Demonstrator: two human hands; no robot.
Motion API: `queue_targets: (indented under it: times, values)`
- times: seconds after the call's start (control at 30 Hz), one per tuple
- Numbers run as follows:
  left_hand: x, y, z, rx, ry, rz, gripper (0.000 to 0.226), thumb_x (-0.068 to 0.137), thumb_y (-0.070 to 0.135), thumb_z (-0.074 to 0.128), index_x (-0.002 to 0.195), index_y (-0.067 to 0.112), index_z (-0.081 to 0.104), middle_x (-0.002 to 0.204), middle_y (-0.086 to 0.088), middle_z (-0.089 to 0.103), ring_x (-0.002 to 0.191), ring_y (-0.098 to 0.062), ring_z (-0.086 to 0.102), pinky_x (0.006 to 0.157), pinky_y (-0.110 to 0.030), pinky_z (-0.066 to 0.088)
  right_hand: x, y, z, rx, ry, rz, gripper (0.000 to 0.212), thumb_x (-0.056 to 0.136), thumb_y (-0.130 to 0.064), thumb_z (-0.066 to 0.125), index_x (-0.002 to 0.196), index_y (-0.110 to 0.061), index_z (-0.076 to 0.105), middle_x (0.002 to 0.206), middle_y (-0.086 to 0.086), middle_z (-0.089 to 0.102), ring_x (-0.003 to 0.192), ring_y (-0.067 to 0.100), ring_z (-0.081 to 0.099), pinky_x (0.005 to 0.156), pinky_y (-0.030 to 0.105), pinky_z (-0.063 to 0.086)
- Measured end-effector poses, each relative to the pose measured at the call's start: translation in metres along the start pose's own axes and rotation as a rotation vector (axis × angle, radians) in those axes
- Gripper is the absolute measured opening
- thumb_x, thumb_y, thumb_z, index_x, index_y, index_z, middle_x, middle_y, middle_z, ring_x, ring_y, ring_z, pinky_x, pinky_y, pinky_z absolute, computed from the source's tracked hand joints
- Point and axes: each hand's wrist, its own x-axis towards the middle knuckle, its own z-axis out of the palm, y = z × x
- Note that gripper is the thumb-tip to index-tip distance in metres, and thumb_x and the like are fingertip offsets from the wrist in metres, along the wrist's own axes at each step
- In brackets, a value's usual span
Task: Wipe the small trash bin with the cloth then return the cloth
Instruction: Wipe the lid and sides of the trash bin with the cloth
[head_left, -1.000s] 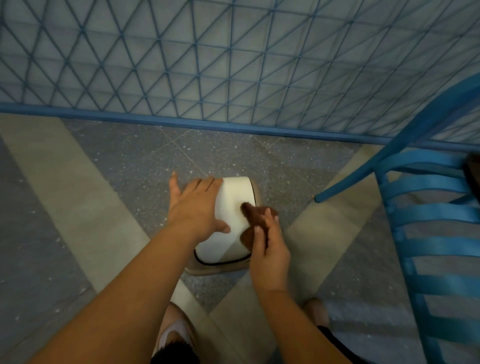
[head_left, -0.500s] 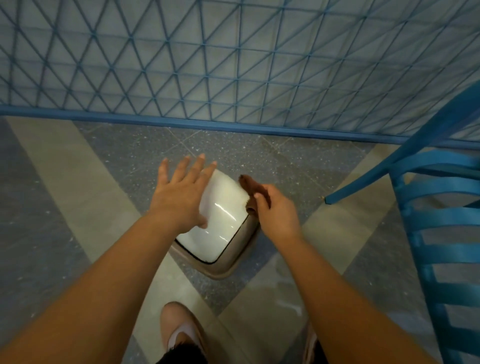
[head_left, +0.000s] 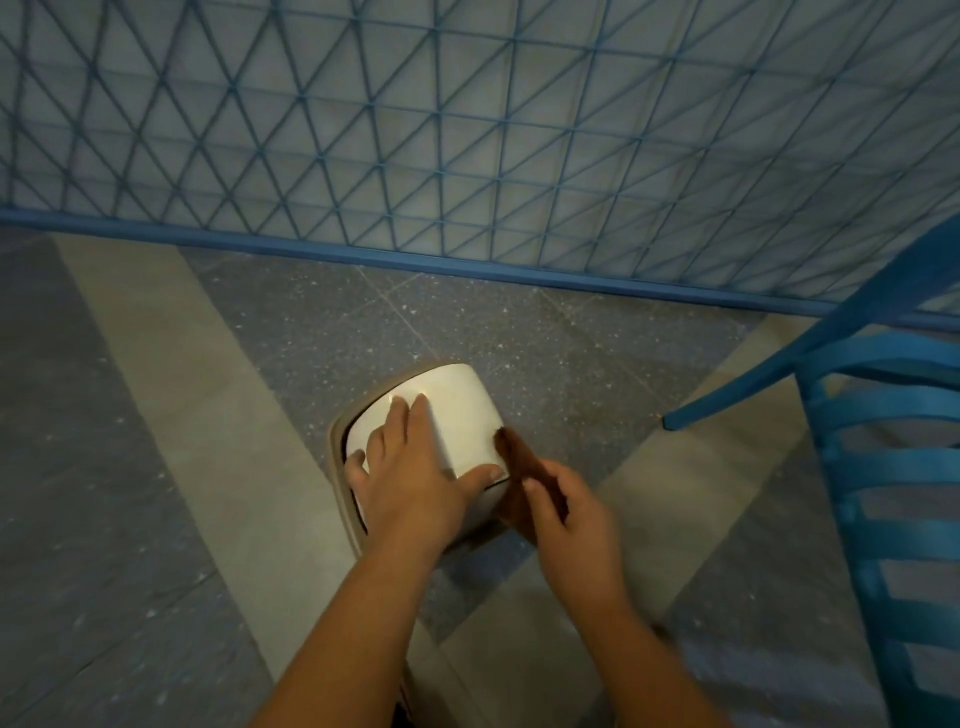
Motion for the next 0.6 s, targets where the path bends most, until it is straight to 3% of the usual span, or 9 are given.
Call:
queue_targets:
  times: [0.1, 0.2, 0.33, 0.6]
  values:
    - [0.004, -0.001, -0.001, -0.011, -0.042, 0.036, 0.106, 0.068, 0.071, 0.063, 0.150, 0.033, 0.007, 0.160, 0.009, 0.004, 0.145, -0.017, 0.012, 0.116, -0.049, 0.009, 0.001, -0.002, 0.001, 0.023, 0.118, -0.131, 0.037, 0.087, -0.010, 0.064, 0.112, -0.037, 0.064, 0.120, -0.025, 0.057, 0.114, -0.013, 0.050, 0.099, 0.008, 0.037]
    - [0.005, -0.001, 0.001, -0.007, -0.058, 0.083, 0.103, 0.070, 0.065, 0.065, 0.150, 0.037, 0.006, 0.160, 0.013, 0.001, 0.145, -0.010, 0.012, 0.116, -0.049, 0.005, 0.010, -0.008, 0.011, 0.061, 0.058, -0.140, 0.039, 0.086, -0.011, 0.066, 0.111, -0.041, 0.061, 0.120, -0.026, 0.055, 0.117, -0.010, 0.050, 0.104, 0.016, 0.039]
    - [0.006, -0.001, 0.002, 0.036, -0.059, 0.095, 0.102, 0.072, 0.066, 0.062, 0.150, 0.037, 0.002, 0.160, 0.014, -0.003, 0.145, -0.008, 0.008, 0.116, -0.049, 0.002, 0.044, -0.024, 0.020, 0.056, 0.021, -0.078, 0.032, 0.089, -0.019, 0.063, 0.117, -0.034, 0.065, 0.122, -0.010, 0.063, 0.112, 0.002, 0.057, 0.101, 0.025, 0.045]
    - [0.005, -0.001, 0.003, 0.086, -0.051, 0.100, 0.104, 0.072, 0.074, 0.054, 0.150, 0.036, -0.004, 0.159, 0.014, -0.006, 0.146, -0.009, 0.003, 0.116, -0.049, -0.004, 0.098, -0.051, 0.032, 0.152, -0.015, 0.140, 0.022, 0.093, -0.022, 0.055, 0.112, -0.024, 0.067, 0.089, -0.009, 0.068, 0.087, 0.009, 0.062, 0.080, 0.023, 0.049]
